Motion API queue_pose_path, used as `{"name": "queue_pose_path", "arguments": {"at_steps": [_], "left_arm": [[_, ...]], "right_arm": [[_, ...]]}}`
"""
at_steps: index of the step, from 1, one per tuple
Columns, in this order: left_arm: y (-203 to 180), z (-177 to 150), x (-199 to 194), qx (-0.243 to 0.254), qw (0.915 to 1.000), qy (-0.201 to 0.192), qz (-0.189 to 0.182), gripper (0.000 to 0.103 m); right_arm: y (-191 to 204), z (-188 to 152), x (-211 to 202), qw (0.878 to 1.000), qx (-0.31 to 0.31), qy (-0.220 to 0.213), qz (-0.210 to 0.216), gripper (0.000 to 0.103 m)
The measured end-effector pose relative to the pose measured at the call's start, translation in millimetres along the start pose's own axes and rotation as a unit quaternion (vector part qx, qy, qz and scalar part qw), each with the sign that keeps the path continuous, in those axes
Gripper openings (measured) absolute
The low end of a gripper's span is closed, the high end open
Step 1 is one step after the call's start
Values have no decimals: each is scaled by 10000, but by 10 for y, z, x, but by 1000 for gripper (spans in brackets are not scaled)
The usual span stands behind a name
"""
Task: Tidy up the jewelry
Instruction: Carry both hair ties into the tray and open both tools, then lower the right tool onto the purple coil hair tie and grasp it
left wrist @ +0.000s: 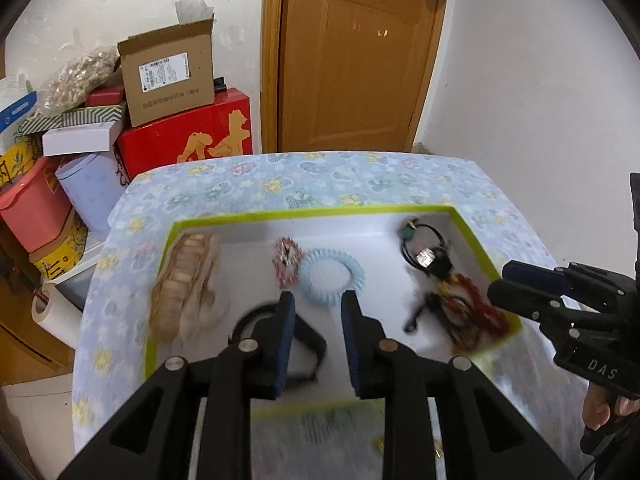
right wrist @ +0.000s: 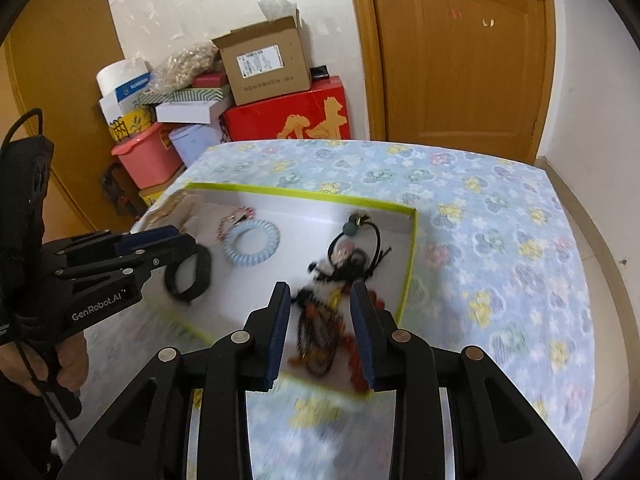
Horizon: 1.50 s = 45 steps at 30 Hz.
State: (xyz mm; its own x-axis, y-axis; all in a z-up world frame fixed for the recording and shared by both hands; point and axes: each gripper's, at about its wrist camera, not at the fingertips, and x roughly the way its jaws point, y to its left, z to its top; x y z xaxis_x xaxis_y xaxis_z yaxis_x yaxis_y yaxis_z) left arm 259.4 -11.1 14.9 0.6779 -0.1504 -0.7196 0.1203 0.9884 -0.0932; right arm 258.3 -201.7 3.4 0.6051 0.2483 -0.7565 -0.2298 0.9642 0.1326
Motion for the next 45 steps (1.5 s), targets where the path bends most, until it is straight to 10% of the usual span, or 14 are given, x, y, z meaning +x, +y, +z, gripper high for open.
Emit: {"name": "queue_pose_path", "arguments": {"at_steps": [21, 45], "left_arm": [[-152, -914, -1040, -13, 9997, -204, 114, 25], [-102, -1461, -1290, -156, 9998, -79, 57, 25]], "right_arm": [[329, -1040, -1030, 9998, 72, -73, 158, 32], [502, -1554, -1133, 9995, 13, 263, 187, 32]]}}
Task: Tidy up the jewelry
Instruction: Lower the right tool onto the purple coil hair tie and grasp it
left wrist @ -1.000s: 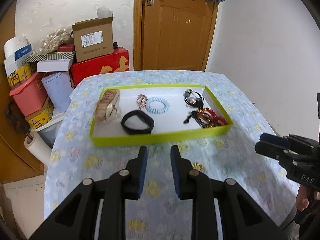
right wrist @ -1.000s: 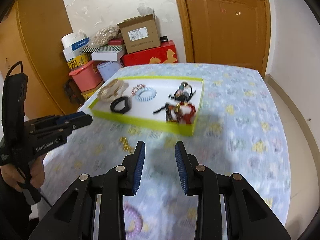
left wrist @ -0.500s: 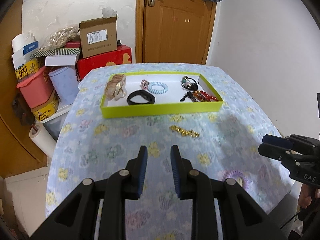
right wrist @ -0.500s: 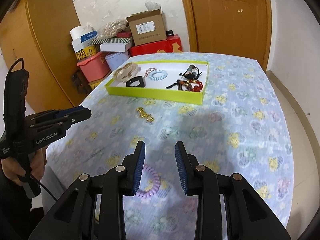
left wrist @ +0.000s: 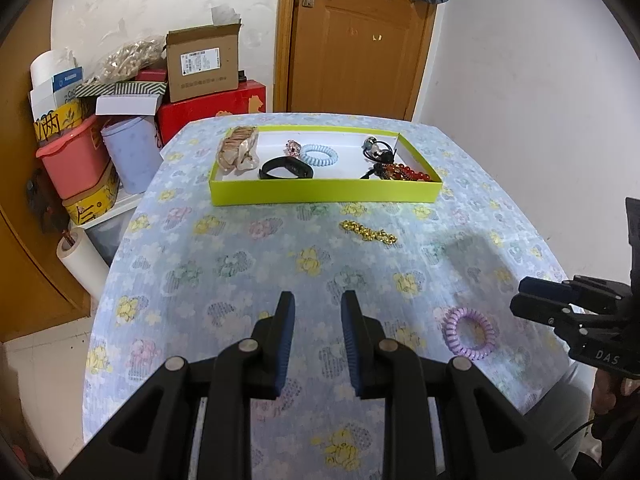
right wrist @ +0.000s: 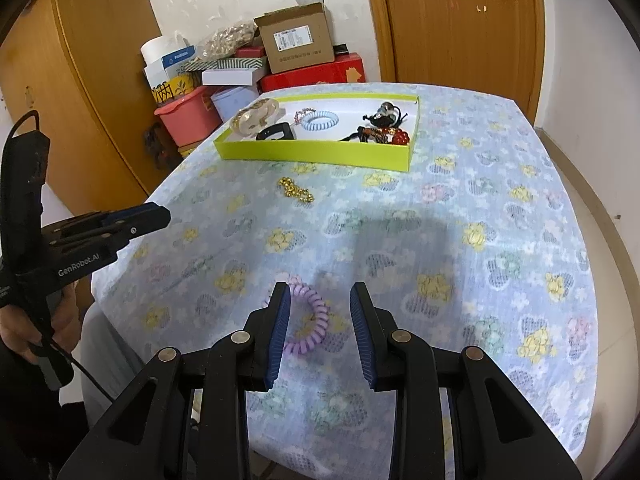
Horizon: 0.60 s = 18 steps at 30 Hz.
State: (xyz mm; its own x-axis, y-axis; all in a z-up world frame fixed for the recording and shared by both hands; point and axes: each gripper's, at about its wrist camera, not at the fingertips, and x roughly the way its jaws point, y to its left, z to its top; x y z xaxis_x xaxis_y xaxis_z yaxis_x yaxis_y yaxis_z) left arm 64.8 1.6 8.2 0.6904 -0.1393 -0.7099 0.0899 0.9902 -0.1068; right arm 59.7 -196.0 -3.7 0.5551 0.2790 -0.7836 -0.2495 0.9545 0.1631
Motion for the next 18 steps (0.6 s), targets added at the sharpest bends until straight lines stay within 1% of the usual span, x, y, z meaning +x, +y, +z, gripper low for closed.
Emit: {"name": "queue_pose_path", "arguments": {"at_steps": [12, 18], "left_arm": [[61, -51, 65, -118, 9999, 86, -47, 25], [74, -60, 108, -143, 9998, 136, -70, 25]], "right_arm": [[13, -87, 279, 9994, -99, 317, -102, 32], [46, -111, 357, 9988, -239, 381, -189, 32]]}}
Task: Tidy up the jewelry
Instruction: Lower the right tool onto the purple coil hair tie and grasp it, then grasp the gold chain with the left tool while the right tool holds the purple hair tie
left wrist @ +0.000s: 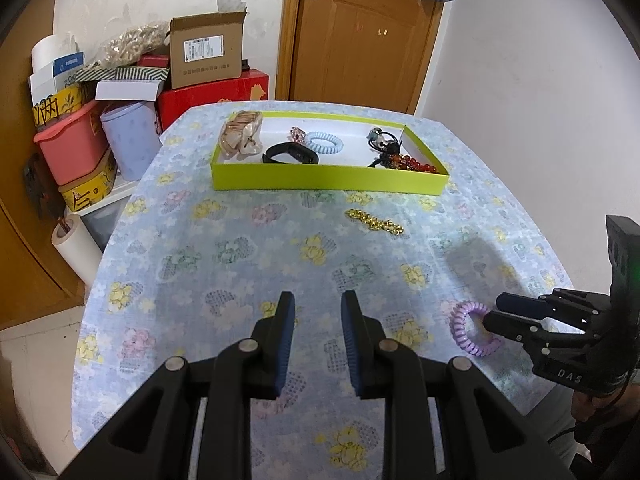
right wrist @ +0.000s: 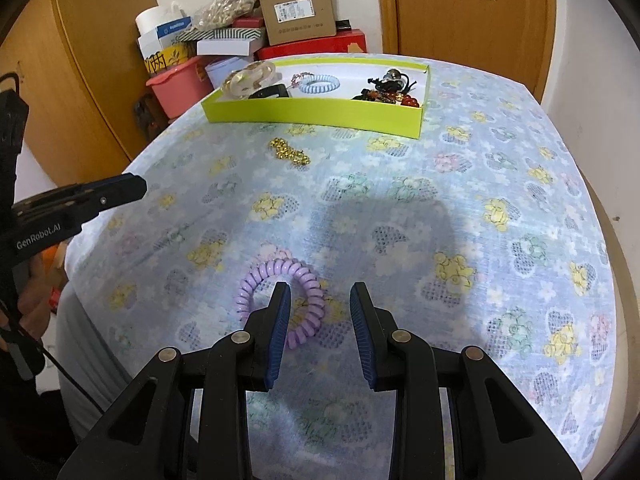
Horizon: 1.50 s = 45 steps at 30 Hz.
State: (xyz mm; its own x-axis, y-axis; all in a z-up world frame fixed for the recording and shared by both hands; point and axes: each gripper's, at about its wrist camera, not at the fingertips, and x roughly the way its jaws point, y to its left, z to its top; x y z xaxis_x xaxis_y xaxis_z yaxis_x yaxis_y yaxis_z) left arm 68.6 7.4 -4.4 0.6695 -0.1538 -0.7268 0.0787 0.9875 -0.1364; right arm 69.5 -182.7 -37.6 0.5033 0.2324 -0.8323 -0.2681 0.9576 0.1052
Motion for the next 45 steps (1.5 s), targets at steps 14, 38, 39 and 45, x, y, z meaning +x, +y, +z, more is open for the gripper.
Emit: {"name": "queue_pose_path", "arguments": {"at_steps": [14, 38, 39, 45], "left_arm": [[-14, 35, 107, -8, 9999, 109, -75, 25], [-247, 485, 877, 323, 9969, 331, -636, 48], [-251, 505, 913, 348, 9967, 335, -645, 48], [-320, 577, 1043, 599, 9945, 364, -775, 55]], "right_arm": [[172, -12, 51, 9979, -594, -69, -267, 10], [-240, 139, 1, 9991, -70, -321, -284, 9], [-257, 142, 12, 9991, -51, -310, -286, 9], [-321, 165, 65, 9993, -7, -266, -270, 9]]}}
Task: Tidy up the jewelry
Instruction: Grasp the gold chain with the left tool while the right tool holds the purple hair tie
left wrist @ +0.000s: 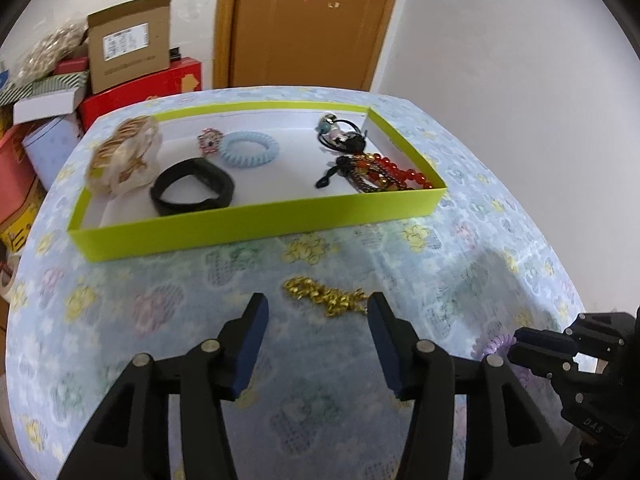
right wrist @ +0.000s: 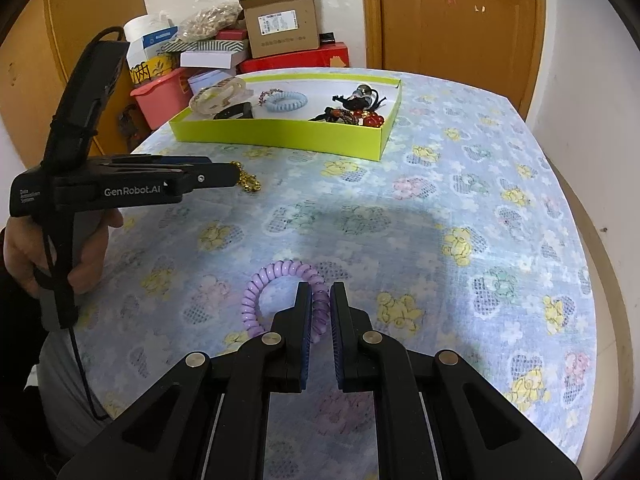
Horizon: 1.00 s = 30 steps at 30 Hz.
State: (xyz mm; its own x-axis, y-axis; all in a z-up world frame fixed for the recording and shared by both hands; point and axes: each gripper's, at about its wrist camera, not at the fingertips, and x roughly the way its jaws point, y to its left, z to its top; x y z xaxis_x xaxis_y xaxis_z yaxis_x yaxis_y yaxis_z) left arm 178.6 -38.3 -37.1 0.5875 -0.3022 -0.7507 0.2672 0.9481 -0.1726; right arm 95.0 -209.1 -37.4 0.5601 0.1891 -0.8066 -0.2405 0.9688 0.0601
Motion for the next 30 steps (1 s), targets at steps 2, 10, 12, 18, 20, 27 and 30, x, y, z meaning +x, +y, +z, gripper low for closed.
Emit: {"name": "queue_pose_path", "arguments": {"at_steps": [2, 10, 12, 18, 20, 27, 30], "left_arm": [[-33, 14, 29, 113, 9999, 14, 7, 56], [-187, 45, 117, 615, 9979, 96, 175, 64], [-256, 33, 139, 831, 9959, 143, 340, 65], [-268, 39, 139, 881, 9955, 121, 342, 57], [-275, 38, 130, 900, 9953, 98, 340, 48], [-308, 28, 114, 970, 9948, 74, 301, 21], [-345, 12, 107, 1039, 9942, 68, 287, 11]], "right_arm": [[-6, 8, 10, 10000, 5, 4, 6, 9], [-25, 16, 20, 10000, 29, 5, 34, 9], [-25, 15, 22, 10000, 34, 6, 43, 9], [-14, 9, 10, 10000, 35, -20, 65, 9], [-14, 8, 2, 10000, 44, -31, 59, 9], [-23, 18, -18, 10000, 64, -56, 30, 9], [-22, 20, -18, 10000, 67, -59, 29, 9]]}}
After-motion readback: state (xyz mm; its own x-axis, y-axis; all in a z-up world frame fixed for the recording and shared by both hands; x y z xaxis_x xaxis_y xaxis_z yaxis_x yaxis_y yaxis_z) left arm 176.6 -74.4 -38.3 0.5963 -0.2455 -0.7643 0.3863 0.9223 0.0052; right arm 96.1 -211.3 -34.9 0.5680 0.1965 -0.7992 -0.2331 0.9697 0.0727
